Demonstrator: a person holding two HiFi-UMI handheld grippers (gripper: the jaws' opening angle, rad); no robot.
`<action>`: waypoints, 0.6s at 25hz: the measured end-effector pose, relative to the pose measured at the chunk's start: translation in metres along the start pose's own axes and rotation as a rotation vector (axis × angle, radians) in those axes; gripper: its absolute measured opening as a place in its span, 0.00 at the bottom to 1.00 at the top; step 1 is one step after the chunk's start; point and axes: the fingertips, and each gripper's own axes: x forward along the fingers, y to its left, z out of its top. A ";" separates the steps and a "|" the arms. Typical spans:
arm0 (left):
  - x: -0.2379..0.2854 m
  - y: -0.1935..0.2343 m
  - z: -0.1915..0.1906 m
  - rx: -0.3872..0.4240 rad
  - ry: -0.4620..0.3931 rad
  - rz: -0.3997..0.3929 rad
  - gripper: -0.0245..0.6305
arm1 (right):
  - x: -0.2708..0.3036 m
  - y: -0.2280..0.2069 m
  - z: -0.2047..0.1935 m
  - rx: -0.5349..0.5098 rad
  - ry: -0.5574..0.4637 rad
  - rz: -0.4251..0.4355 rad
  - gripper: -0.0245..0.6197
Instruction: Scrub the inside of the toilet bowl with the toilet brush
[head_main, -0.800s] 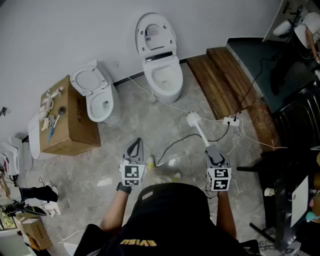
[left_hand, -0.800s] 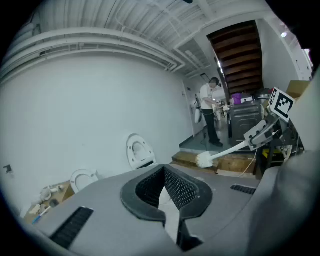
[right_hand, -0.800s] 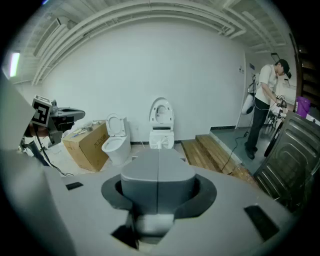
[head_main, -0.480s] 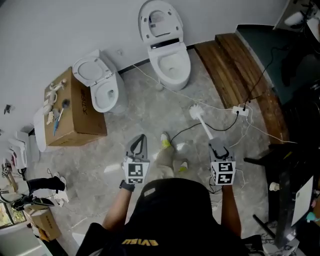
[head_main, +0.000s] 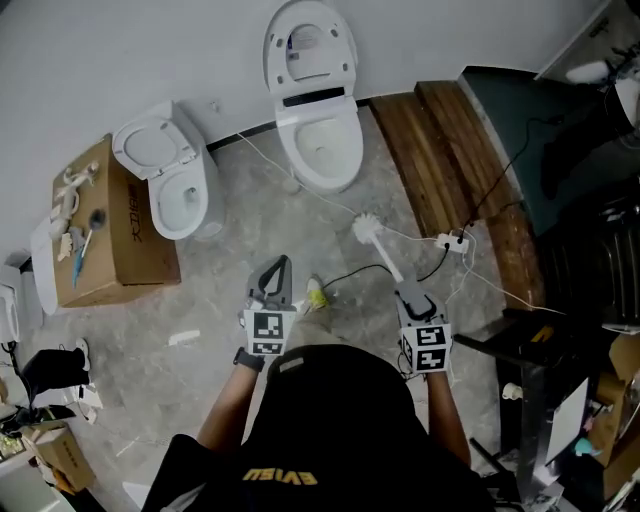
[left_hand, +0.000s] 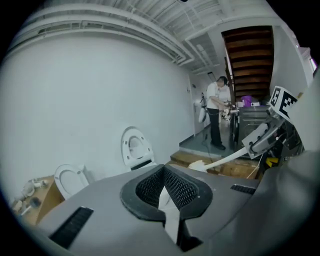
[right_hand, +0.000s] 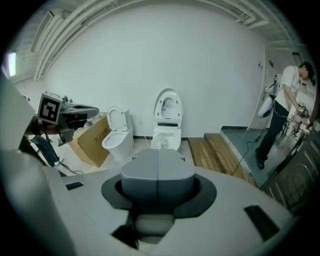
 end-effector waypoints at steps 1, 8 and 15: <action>0.013 0.008 0.003 -0.011 0.000 -0.013 0.06 | 0.008 -0.001 0.012 -0.011 0.004 0.000 0.29; 0.101 0.061 0.026 0.003 -0.028 -0.086 0.06 | 0.070 -0.021 0.101 -0.074 0.003 -0.052 0.29; 0.167 0.095 0.037 -0.034 0.003 -0.037 0.06 | 0.138 -0.056 0.158 -0.144 0.019 0.009 0.29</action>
